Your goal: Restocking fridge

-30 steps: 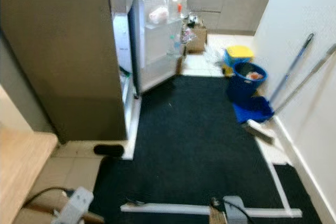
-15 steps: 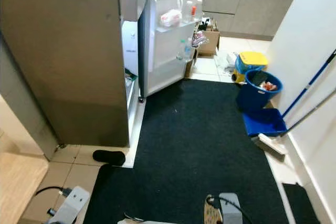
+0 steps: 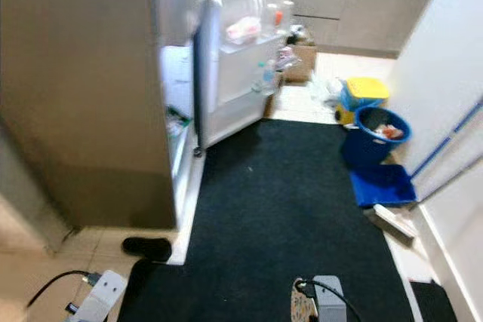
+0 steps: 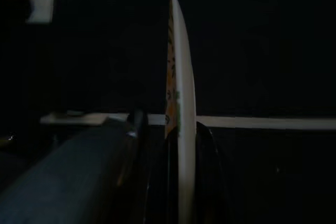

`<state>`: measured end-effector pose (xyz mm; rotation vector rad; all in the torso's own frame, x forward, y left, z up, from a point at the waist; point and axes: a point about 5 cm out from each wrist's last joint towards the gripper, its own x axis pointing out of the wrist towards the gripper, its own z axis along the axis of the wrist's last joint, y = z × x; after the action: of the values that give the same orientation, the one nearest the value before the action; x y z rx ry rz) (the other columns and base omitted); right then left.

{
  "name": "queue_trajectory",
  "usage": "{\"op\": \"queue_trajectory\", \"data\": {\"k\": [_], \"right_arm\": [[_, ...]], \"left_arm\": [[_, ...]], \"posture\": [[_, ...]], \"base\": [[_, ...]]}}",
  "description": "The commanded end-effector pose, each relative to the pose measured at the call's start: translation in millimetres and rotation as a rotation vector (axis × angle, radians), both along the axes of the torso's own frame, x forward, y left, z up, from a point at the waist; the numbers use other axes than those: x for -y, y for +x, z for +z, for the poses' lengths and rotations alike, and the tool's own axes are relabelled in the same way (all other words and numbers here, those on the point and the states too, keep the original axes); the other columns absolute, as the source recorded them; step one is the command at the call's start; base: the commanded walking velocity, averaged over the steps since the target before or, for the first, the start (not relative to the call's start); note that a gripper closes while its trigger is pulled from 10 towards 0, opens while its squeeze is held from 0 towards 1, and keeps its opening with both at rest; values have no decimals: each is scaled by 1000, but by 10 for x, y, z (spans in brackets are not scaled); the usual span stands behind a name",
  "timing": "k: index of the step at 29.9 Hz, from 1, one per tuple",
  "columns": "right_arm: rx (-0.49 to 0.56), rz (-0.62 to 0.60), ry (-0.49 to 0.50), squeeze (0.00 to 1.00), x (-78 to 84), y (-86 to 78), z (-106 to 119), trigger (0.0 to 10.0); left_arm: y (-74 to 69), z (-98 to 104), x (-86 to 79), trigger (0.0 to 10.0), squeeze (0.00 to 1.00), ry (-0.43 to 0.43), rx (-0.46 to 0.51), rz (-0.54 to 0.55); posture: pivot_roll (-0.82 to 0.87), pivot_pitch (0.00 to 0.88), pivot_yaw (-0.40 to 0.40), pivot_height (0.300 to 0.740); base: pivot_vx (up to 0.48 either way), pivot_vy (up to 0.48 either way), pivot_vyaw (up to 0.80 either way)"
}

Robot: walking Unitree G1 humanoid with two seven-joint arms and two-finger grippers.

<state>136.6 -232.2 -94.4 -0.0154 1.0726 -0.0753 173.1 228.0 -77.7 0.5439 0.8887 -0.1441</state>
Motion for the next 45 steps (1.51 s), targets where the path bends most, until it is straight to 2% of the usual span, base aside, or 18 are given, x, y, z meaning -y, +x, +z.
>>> {"op": "queue_trajectory", "data": {"k": [1,14,45], "right_arm": [[6,-20,-2,0,29,8,9,10000],[7,-21,-4,0,32,9,11,10000],[6,-7,-14,0,56,17,20,10000]], "left_arm": [[-31,-14,-4,10000,298,0,-10,1],[-37,-18,-1,10000,298,2,-14,-2],[-33,-19,5,10000,302,3,-14,-5]], "posture": [[41,0,-40,740],[39,0,-39,740],[35,0,-44,740]], "base": [[368,0,-694],[369,0,-697],[369,0,0]]}}
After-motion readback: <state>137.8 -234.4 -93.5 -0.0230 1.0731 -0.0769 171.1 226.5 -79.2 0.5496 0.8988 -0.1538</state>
